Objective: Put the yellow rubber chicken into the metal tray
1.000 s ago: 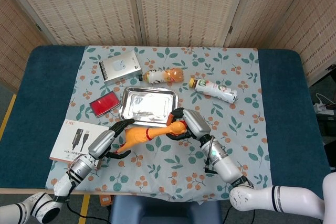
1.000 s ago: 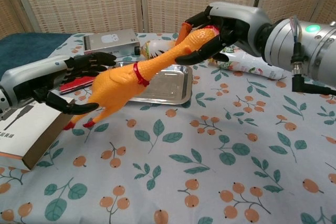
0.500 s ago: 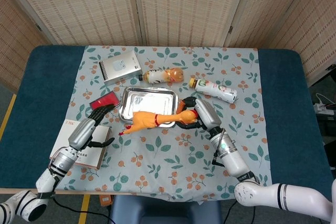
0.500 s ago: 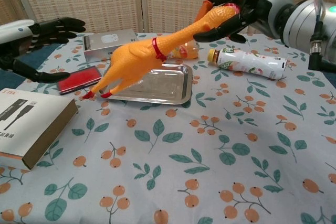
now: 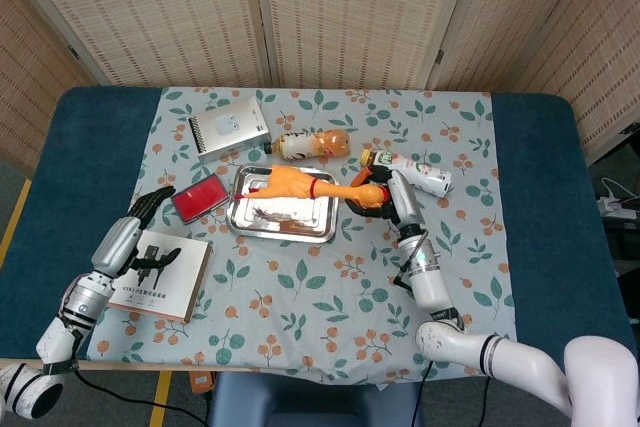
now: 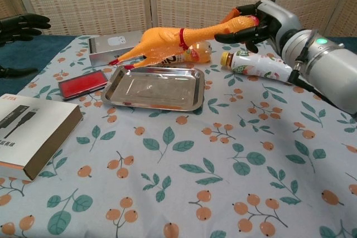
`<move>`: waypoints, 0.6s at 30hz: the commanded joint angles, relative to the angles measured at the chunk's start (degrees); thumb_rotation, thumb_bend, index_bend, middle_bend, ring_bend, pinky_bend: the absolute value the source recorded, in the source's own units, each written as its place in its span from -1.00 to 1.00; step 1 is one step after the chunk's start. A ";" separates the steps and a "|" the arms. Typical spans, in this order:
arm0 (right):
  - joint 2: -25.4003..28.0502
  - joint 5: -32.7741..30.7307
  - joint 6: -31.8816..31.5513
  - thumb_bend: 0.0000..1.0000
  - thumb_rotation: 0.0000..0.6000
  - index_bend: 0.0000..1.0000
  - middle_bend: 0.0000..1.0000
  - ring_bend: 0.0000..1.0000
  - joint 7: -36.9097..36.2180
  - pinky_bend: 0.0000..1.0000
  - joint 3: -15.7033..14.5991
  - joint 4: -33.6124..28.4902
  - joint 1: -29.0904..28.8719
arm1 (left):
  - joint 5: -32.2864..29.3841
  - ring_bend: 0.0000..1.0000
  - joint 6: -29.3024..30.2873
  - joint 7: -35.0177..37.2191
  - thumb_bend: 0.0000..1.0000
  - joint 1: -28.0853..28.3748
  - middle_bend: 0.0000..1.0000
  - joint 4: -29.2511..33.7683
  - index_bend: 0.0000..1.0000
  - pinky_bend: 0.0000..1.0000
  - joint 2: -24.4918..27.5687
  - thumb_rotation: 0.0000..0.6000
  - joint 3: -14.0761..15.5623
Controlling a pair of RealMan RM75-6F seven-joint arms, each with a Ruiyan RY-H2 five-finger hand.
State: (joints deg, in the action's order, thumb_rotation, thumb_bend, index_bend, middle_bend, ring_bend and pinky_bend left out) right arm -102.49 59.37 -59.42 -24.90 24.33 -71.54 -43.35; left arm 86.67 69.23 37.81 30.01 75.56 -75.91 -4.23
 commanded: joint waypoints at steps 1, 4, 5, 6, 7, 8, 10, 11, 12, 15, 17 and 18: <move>-9.14 1.56 3.66 -0.43 1.00 0.99 0.32 0.58 -10.71 0.75 1.77 12.94 -3.13 | -0.25 -1.00 -0.51 1.00 -0.38 0.22 -1.00 -1.20 -1.00 -1.00 -0.45 1.00 -0.31; -11.88 1.42 6.80 -0.43 1.00 0.99 0.32 0.58 -16.57 0.75 3.06 17.94 -4.29 | -0.58 -1.00 -1.14 1.48 -0.38 0.29 -1.00 -2.31 -1.00 -1.00 -0.79 1.00 -0.33; -12.55 1.50 7.47 -0.43 1.00 0.99 0.32 0.58 -17.97 0.75 3.34 19.20 -4.56 | -0.73 -1.00 -1.36 1.60 -0.38 0.30 -1.00 -2.63 -1.00 -1.00 -0.88 1.00 -0.34; -13.32 1.48 8.47 -0.43 1.00 0.99 0.32 0.58 -19.59 0.75 3.64 20.79 -4.84 | -0.96 -1.00 -1.68 1.84 -0.38 0.32 -1.00 -3.01 -1.00 -1.00 -0.96 1.00 -0.38; -13.77 1.44 9.33 -0.43 1.00 1.00 0.32 0.58 -20.52 0.75 3.76 21.90 -5.03 | -1.13 -1.00 -1.95 2.12 -0.38 0.34 -1.00 -3.25 -1.00 -1.00 -1.00 1.00 -0.42; -14.21 1.39 10.42 -0.43 1.00 1.00 0.32 0.58 -21.35 0.75 3.92 23.29 -5.33 | -1.31 -1.00 -2.28 2.54 -0.38 0.38 -1.00 -3.55 -1.00 -1.00 -1.03 1.00 -0.46; -14.88 1.45 11.46 -0.43 1.00 1.00 0.32 0.58 -21.74 0.75 3.89 25.42 -5.63 | -1.49 -1.00 -2.62 3.18 -0.38 0.48 -1.00 -3.93 -1.00 -1.00 -1.13 1.00 -0.60; -15.23 1.61 11.77 -0.43 1.00 1.00 0.32 0.58 -21.76 0.75 3.73 26.47 -5.72 | -1.50 -1.00 -2.76 3.47 -0.38 0.52 -1.00 -4.09 -1.00 -1.00 -1.18 1.00 -0.61; -15.57 1.89 12.26 -0.43 1.00 1.00 0.32 0.58 -21.92 0.75 3.46 27.63 -5.76 | -1.47 -1.00 -2.88 3.77 -0.38 0.53 -1.00 -4.35 -1.00 -1.00 -1.29 1.00 -0.58; -16.08 2.63 14.00 -0.43 1.00 1.00 0.32 0.56 -21.74 0.73 2.54 30.10 -5.94 | -1.34 -1.00 -3.07 4.00 -0.38 0.66 -1.00 -4.86 -1.00 -1.00 -1.64 1.00 -0.59; -16.44 3.19 14.76 -0.43 1.00 1.00 0.32 0.53 -21.28 0.70 2.08 31.43 -6.24 | -1.24 -1.00 -3.14 4.11 -0.38 0.72 -1.00 -4.90 -1.00 -1.00 -1.74 1.00 -0.60; -16.63 3.54 14.88 -0.43 1.00 0.99 0.32 0.52 -20.83 0.69 1.76 31.99 -6.35 | -1.18 -1.00 -3.11 4.14 -0.38 0.73 -1.00 -4.89 -1.00 -1.00 -1.74 1.00 -0.61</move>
State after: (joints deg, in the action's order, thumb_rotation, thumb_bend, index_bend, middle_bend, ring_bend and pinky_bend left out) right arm -118.68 62.34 -44.98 -46.22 26.60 -40.30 -49.40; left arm 85.47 66.11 41.94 30.74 70.66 -77.65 -4.83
